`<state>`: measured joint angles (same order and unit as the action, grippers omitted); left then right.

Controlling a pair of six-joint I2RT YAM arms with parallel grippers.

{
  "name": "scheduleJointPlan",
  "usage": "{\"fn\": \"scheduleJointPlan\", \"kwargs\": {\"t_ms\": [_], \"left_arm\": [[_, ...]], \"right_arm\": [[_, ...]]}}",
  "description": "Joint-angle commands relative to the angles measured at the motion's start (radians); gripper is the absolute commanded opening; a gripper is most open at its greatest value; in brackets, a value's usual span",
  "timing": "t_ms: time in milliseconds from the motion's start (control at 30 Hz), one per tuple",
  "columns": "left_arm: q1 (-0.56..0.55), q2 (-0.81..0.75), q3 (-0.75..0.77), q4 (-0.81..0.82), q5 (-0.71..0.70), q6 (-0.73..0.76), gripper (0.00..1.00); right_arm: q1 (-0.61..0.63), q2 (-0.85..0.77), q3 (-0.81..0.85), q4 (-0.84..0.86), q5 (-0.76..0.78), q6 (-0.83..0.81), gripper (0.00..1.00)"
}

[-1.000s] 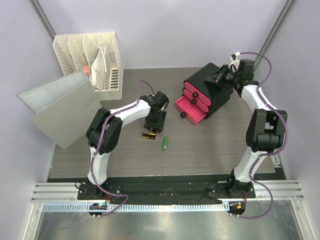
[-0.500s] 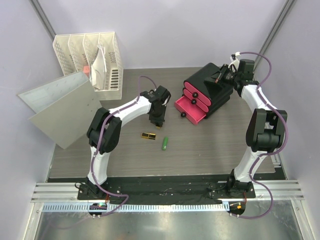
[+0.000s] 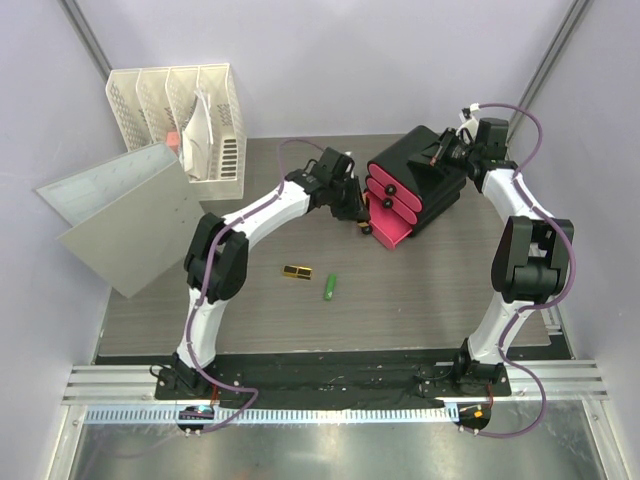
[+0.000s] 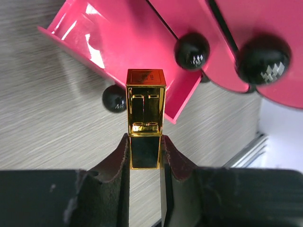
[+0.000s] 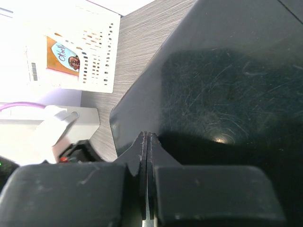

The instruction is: Organize the makeup

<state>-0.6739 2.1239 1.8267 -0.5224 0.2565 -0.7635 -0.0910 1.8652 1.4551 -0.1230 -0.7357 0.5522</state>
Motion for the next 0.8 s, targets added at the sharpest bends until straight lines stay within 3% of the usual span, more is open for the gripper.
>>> {"fn": "scheduleJointPlan", "kwargs": {"t_ms": [0,300,333,433,533,633,767], "left_arm": [[-0.004,0.037,0.019,0.146,0.038,-0.186,0.00],[-0.003,0.088,0.072,0.213,0.023,-0.299,0.05],[-0.003,0.096,0.078,0.210,0.026,-0.303,0.08],[-0.004,0.108,0.095,0.206,0.024,-0.306,0.42],[-0.003,0.116,0.108,0.220,0.036,-0.297,0.56],[-0.003,0.114,0.121,0.219,0.050,-0.277,0.64],[0.002,0.055,0.085,0.214,0.044,-0.232,0.64]], "right_arm": [[0.008,0.114,-0.084,-0.288,0.147,-0.084,0.01],[0.008,0.109,-0.093,-0.288,0.144,-0.087,0.01],[0.008,0.111,-0.096,-0.288,0.141,-0.087,0.01],[0.008,0.111,-0.096,-0.288,0.140,-0.086,0.01],[0.008,0.109,-0.095,-0.288,0.139,-0.087,0.01],[0.008,0.109,-0.094,-0.288,0.136,-0.084,0.01],[0.008,0.107,-0.096,-0.288,0.134,-0.087,0.01]]}}
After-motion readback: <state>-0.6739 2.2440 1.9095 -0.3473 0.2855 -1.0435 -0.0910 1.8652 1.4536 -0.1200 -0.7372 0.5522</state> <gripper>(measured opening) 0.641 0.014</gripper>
